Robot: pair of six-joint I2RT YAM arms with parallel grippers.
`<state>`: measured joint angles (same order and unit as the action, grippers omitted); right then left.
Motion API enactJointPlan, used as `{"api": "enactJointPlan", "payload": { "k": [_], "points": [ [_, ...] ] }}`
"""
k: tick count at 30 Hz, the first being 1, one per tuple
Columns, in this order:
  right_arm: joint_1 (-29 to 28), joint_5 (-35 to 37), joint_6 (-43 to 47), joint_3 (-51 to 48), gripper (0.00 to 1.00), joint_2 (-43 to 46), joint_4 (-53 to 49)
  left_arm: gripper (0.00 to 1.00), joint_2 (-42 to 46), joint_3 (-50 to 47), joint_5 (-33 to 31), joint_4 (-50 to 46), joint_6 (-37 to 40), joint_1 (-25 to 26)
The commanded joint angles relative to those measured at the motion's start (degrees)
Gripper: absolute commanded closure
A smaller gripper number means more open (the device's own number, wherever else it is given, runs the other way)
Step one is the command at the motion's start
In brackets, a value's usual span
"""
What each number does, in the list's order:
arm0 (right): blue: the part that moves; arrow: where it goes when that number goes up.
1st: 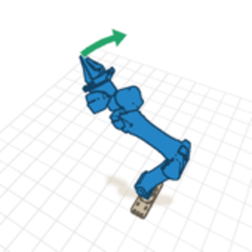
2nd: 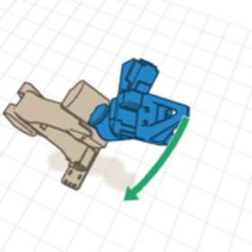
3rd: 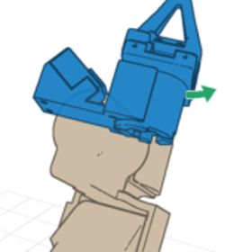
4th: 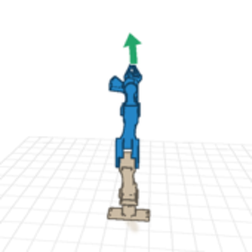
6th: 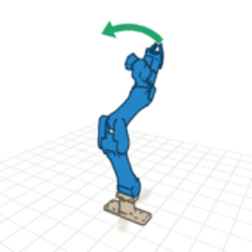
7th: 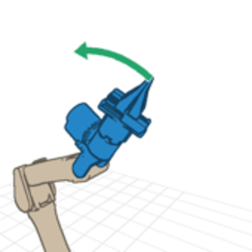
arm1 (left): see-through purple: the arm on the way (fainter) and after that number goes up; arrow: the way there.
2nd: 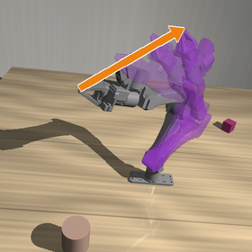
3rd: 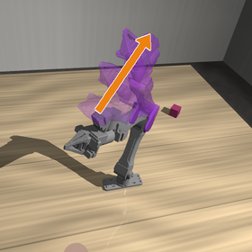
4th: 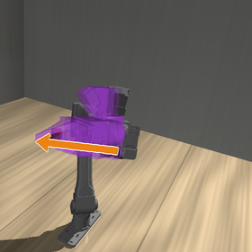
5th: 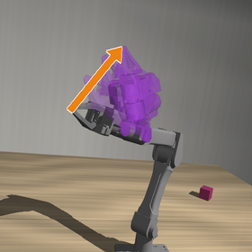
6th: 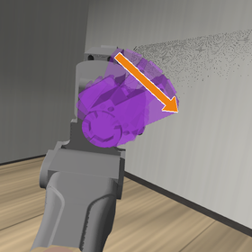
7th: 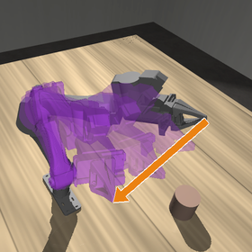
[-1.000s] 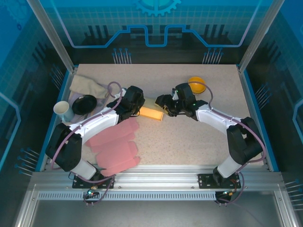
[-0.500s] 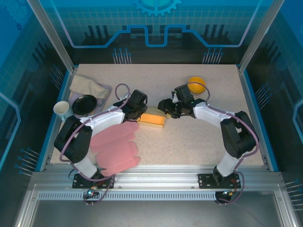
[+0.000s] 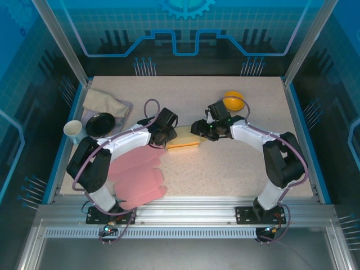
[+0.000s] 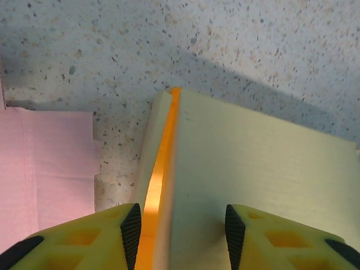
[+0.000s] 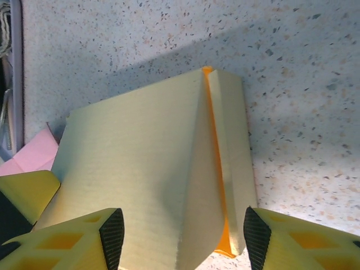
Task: Fold the paper box
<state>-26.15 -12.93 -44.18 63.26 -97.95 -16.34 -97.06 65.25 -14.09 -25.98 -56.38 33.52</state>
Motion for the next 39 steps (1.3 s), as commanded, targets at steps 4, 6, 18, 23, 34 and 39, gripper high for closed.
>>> {"api": "enactJointPlan", "payload": {
  "k": [4, 6, 18, 23, 34, 39],
  "points": [
    [-1.5, 5.5, 9.4, 4.6, 0.38, -0.1, -9.3, 0.5, -2.9, 1.4, 1.2, -5.7, 3.4, 0.8],
    [-2.2, 7.1, 11.6, 5.5, 0.38, -0.8, -11.2, 0.47, -3.4, 1.7, 1.0, -5.8, 3.8, 0.8],
    [-2.8, 12.3, 16.7, 6.0, 0.37, -3.8, -13.9, 0.43, -7.8, 6.3, 4.2, -4.9, 4.8, 1.0],
    [-2.4, 13.2, 18.5, 6.3, 0.37, -4.6, -14.7, 0.44, -10.7, 11.3, 5.5, -5.4, 5.9, 1.6],
    [-0.3, 10.8, 17.0, 1.4, 0.38, -2.1, -11.5, 0.08, -11.8, 14.6, 6.3, -10.8, 3.5, 2.0],
    [-0.3, 10.0, 15.9, -2.8, 0.38, -0.3, -8.4, 0.01, -11.9, 15.6, 10.5, -13.3, -4.2, 1.5]
  ]
}}
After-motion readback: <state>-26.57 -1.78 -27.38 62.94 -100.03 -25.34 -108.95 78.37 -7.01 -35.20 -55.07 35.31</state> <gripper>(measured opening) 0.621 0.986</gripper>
